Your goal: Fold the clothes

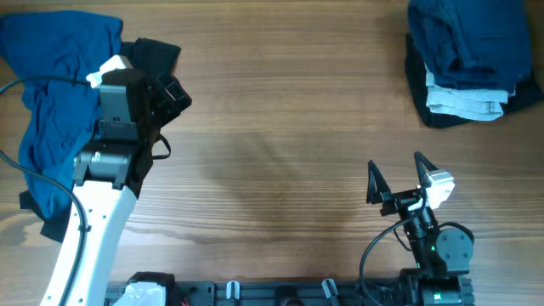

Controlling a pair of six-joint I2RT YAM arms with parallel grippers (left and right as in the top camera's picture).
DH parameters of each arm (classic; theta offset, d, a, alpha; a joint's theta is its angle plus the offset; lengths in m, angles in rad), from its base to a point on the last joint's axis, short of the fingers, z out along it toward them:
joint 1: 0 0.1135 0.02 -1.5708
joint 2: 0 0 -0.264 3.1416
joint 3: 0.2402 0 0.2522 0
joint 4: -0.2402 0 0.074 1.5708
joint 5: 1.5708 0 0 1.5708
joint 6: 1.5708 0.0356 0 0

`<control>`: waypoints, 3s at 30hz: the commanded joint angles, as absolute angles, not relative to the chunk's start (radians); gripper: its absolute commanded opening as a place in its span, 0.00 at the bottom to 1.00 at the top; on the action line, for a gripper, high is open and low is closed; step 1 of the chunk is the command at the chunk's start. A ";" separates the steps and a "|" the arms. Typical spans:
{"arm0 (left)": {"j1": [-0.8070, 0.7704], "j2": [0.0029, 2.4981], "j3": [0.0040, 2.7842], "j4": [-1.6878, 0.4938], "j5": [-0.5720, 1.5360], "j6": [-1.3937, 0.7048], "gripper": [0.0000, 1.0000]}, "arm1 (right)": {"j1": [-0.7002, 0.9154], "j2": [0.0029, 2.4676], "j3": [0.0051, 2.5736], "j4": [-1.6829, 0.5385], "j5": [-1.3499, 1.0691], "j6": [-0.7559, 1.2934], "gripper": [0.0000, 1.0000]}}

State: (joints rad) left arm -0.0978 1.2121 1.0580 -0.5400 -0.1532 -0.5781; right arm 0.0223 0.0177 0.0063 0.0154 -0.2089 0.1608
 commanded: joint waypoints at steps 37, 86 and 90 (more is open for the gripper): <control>0.028 0.002 0.006 -0.065 0.163 -0.318 1.00 | 0.015 0.017 0.006 0.017 -0.204 0.176 1.00; 0.028 0.003 0.006 -0.061 0.163 -0.319 1.00 | 0.015 0.018 0.006 0.017 -0.203 0.176 1.00; 0.028 0.003 0.006 -0.061 0.163 -0.319 1.00 | 0.015 0.018 0.006 0.017 -0.203 0.176 1.00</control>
State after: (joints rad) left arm 0.0219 0.0135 0.0120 -0.0593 0.1764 -0.3058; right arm 0.0223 0.0227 0.0063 0.0143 -0.2089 0.1608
